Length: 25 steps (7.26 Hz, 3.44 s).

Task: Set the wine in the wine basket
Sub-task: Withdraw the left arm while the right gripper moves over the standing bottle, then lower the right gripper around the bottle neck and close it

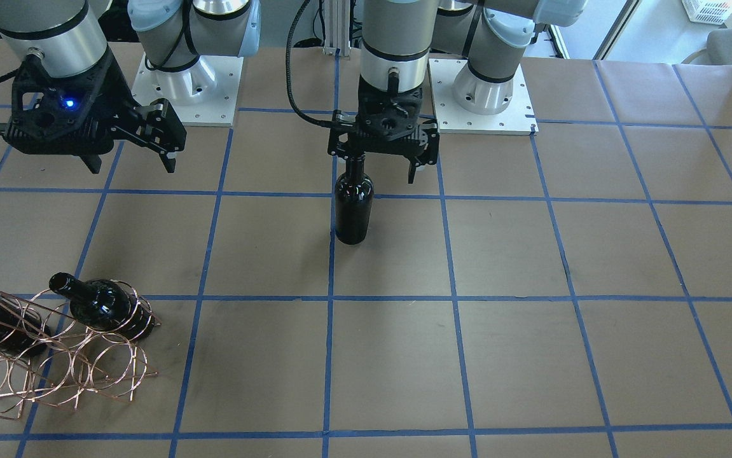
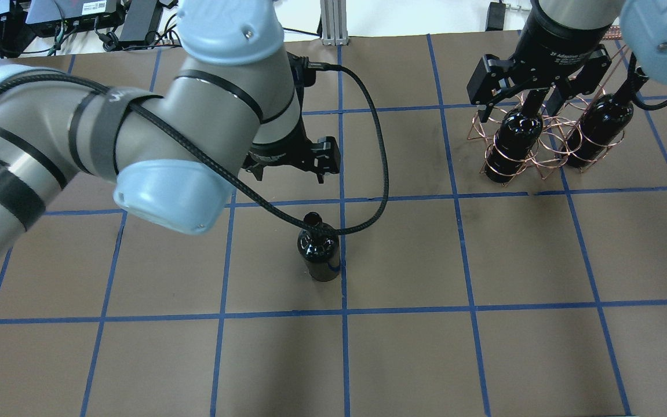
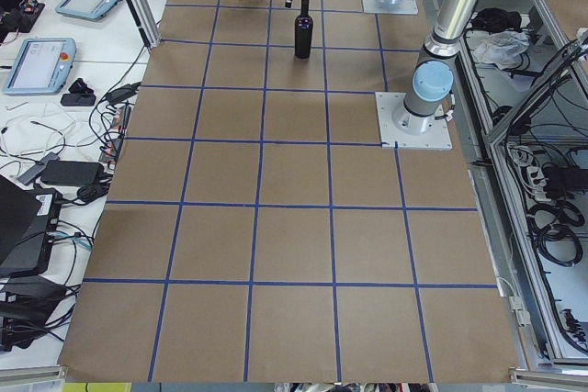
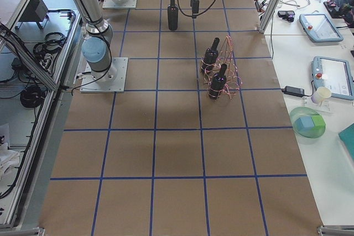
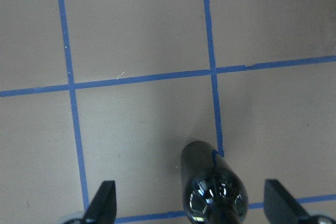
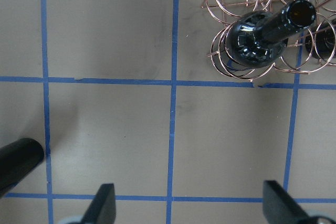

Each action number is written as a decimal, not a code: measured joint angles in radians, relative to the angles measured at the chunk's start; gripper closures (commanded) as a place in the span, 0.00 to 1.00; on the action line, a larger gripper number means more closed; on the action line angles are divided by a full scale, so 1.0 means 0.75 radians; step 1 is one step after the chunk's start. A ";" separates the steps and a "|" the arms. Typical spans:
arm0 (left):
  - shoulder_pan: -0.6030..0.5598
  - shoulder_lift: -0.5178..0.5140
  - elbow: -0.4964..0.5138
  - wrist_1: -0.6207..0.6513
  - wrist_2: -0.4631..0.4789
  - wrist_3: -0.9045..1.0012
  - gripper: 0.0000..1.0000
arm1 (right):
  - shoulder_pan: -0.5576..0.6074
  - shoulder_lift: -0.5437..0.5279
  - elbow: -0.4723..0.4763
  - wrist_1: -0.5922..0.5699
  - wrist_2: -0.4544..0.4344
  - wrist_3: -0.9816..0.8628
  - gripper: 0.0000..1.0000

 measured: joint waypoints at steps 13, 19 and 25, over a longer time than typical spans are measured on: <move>0.683 0.094 0.104 -0.312 0.084 0.566 0.00 | 0.704 0.224 0.002 -0.238 0.000 0.732 0.00; 0.679 0.107 0.072 -0.330 0.089 0.568 0.00 | 0.722 0.274 0.071 -0.287 -0.001 0.734 0.18; 0.688 0.110 0.058 -0.324 0.085 0.570 0.00 | 0.723 0.304 0.078 -0.287 0.014 0.751 0.55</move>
